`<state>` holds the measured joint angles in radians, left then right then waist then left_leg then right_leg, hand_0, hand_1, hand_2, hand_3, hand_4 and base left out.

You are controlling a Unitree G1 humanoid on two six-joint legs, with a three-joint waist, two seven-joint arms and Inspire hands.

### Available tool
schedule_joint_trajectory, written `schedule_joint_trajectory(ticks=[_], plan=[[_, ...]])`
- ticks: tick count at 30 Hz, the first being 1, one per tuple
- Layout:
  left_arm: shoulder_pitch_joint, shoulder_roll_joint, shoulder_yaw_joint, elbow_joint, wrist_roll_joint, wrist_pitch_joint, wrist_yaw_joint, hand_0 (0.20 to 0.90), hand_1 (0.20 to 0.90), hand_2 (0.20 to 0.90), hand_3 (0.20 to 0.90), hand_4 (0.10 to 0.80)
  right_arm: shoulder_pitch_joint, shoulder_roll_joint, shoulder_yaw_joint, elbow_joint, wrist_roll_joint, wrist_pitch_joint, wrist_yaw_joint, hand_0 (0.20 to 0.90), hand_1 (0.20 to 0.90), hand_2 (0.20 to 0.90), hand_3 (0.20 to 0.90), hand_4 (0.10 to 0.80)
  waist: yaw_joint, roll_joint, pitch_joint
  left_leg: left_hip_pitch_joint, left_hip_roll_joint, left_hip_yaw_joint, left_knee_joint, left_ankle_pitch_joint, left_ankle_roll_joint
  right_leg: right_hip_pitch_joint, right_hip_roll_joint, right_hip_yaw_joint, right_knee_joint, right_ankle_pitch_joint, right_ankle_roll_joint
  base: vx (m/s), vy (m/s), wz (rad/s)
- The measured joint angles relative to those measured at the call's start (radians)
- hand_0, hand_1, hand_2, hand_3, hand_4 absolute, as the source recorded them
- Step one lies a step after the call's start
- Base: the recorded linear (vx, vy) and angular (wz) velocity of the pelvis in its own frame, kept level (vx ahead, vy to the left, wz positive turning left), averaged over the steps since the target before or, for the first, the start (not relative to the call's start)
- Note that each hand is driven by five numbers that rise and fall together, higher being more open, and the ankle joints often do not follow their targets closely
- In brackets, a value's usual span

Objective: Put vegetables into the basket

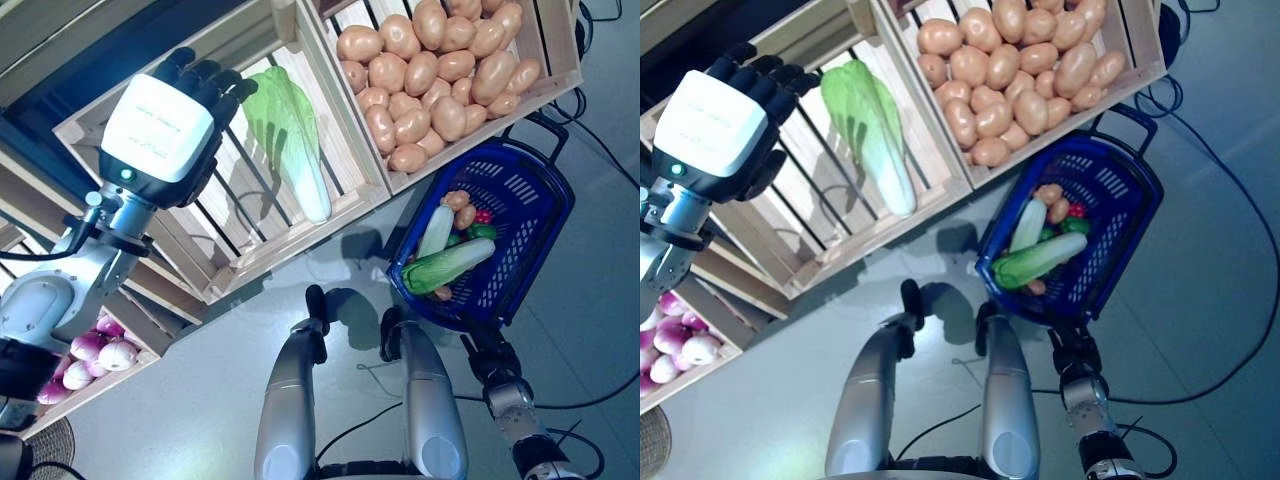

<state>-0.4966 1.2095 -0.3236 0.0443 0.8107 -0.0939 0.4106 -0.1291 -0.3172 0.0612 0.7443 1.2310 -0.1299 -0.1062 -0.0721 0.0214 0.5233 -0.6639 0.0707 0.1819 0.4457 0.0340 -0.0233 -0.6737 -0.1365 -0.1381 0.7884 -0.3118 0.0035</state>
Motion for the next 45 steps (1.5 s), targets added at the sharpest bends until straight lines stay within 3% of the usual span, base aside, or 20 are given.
schedule_joint_trajectory(ticks=[2,4,10,18,28,36,45], plan=[[-0.024,0.000,-0.048,0.028,0.001,0.001,-0.025,0.900,0.900,0.900,0.900,0.800,0.000,-0.005,0.006,-0.001,-0.010,0.000,0.015,0.900,0.900,0.900,0.900,0.800,-0.009,0.003,0.000,0.002,0.000,0.000,-0.002,0.011,-0.009,0.000,0.005,0.001,-0.003,-0.001,-0.002,0.002,0.013,-0.10],[-0.057,0.001,-0.118,0.081,0.011,0.006,-0.040,0.900,0.900,0.900,0.900,0.800,0.000,-0.017,0.034,-0.006,-0.009,0.000,0.017,0.900,0.900,0.900,0.900,0.800,-0.019,0.008,0.000,0.001,0.002,-0.002,-0.003,0.014,-0.004,0.000,0.013,0.002,-0.012,-0.003,-0.004,0.033,0.008,-0.07],[-0.101,0.003,-0.229,0.185,0.021,0.027,-0.044,0.900,0.900,0.900,0.900,0.800,0.003,-0.031,0.043,-0.023,-0.006,0.000,0.017,0.900,0.900,0.900,0.900,0.800,-0.023,0.009,0.000,-0.003,0.014,-0.008,-0.001,0.014,0.012,-0.001,0.026,-0.011,-0.023,-0.002,-0.013,0.024,-0.007,-0.04],[-0.227,-0.008,-0.400,0.363,0.023,-0.001,0.078,0.900,0.900,0.900,0.900,0.800,0.001,-0.038,0.046,-0.055,-0.003,0.000,0.015,0.900,0.900,0.900,0.900,0.800,-0.033,0.008,0.000,-0.004,0.022,-0.004,0.030,0.000,0.019,0.003,0.029,-0.001,-0.016,0.001,-0.008,-0.003,0.010,-0.04],[-0.240,-0.109,-0.435,0.442,0.086,-0.012,0.214,0.900,0.900,0.900,0.900,0.800,-0.001,-0.040,0.081,-0.086,-0.002,0.009,0.009,0.900,0.900,0.900,0.900,0.800,-0.070,0.006,0.000,-0.016,0.032,0.021,0.035,-0.004,0.026,-0.022,0.034,0.025,-0.016,0.016,0.000,-0.004,0.006,-0.07],[-0.335,-0.133,-0.457,0.480,0.121,-0.047,0.261,0.900,0.900,0.900,0.900,0.800,-0.003,-0.040,0.081,-0.084,-0.002,0.009,0.009,0.900,0.900,0.900,0.900,0.800,-0.082,0.006,0.000,-0.011,0.035,0.039,0.041,-0.009,0.031,-0.025,0.041,0.043,-0.016,0.020,0.003,-0.008,0.003,-0.06],[-0.347,-0.153,-0.511,0.492,0.139,-0.055,0.256,0.900,0.900,0.900,0.900,0.800,-0.003,-0.040,0.082,-0.079,-0.002,0.009,0.009,0.900,0.900,0.900,0.900,0.800,-0.105,0.006,0.000,-0.013,0.037,0.056,0.038,-0.011,0.034,-0.040,0.042,0.060,-0.017,0.024,0.009,-0.001,0.011,-0.05]])
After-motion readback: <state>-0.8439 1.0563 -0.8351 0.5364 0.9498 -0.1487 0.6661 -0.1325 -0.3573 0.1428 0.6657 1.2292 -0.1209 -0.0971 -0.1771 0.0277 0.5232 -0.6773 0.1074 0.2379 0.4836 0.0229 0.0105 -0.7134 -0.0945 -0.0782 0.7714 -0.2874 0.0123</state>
